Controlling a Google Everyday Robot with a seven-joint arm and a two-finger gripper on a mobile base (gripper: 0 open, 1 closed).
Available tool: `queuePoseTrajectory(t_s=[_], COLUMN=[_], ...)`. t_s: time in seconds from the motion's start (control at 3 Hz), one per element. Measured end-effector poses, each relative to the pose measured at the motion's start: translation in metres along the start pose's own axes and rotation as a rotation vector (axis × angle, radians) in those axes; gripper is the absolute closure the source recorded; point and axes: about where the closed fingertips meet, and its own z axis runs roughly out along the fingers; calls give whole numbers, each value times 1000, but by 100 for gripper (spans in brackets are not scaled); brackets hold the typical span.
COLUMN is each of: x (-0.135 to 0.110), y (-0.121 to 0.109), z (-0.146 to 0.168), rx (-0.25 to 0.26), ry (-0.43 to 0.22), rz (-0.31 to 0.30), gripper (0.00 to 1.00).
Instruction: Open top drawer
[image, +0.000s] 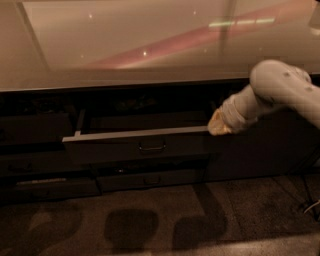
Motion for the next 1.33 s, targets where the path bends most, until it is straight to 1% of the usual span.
queuePoseTrajectory(t_s=[0.33, 0.67, 1.0, 1.33], x=[-16, -1, -1, -1], y=[68, 126, 126, 126], z=[-8, -1, -1, -1], rx=[26, -29, -29, -29], ry=[-39, -42, -42, -42], rz=[-100, -73, -72, -72], gripper=[100, 100, 82, 59])
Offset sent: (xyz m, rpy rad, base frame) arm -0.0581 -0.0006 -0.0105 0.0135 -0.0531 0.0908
